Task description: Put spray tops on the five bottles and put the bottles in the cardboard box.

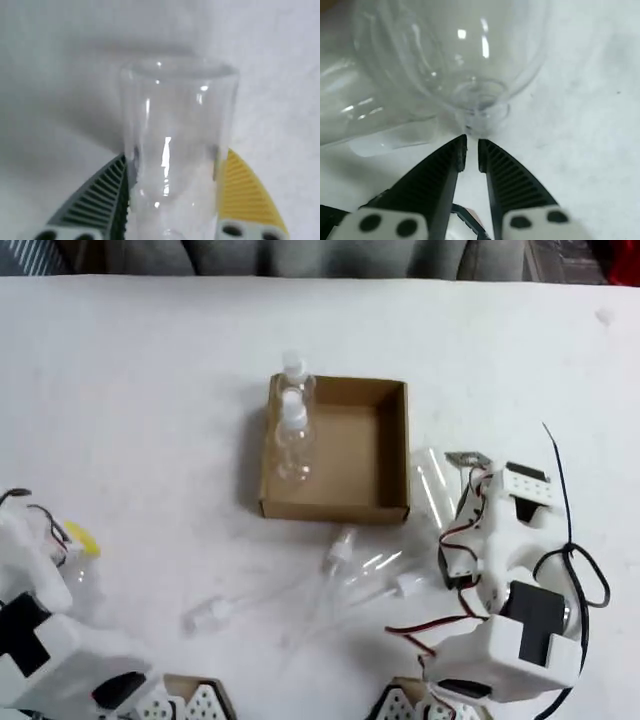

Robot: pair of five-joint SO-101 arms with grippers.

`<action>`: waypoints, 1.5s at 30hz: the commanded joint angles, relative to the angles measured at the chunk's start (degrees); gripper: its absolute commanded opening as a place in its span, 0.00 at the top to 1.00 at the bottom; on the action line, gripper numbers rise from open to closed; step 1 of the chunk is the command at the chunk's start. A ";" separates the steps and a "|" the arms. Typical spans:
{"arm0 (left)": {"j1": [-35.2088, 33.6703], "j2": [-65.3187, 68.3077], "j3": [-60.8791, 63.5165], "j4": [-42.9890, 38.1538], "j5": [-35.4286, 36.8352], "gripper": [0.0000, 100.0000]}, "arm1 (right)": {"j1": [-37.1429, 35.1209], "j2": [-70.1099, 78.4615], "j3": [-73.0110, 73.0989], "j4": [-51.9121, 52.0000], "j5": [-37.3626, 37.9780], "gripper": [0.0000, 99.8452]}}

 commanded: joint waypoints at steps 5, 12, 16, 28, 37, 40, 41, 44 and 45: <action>0.22 -0.04 -8.26 7.47 4.66 0.96 | -0.57 -1.89 -0.18 -0.48 -0.09 0.98; -1.19 -0.04 -10.11 3.43 22.86 0.95 | -0.57 -1.89 -0.18 -0.48 0.00 0.98; 1.27 0.22 -10.02 0.00 27.52 0.86 | -0.57 -1.89 -0.09 -0.22 3.08 0.98; 1.89 -0.04 -7.56 1.49 32.00 0.56 | -0.66 -1.89 -0.09 -0.13 4.31 0.98; 2.07 -7.16 -12.31 12.31 21.45 0.56 | -0.66 -1.98 0.53 -0.13 4.31 0.98; 2.24 -12.26 -13.63 18.20 12.92 0.56 | -0.66 -1.98 0.53 -0.22 3.96 0.98; 2.59 -13.76 -13.89 19.87 8.70 0.57 | -0.66 -1.98 0.62 -0.22 3.96 0.98; 4.44 -17.98 -13.54 21.19 -8.62 0.59 | -0.66 -1.98 0.70 -0.31 3.87 0.98; 5.14 -19.12 -13.54 21.27 -14.24 0.61 | -0.66 -1.98 0.70 -0.31 3.87 0.98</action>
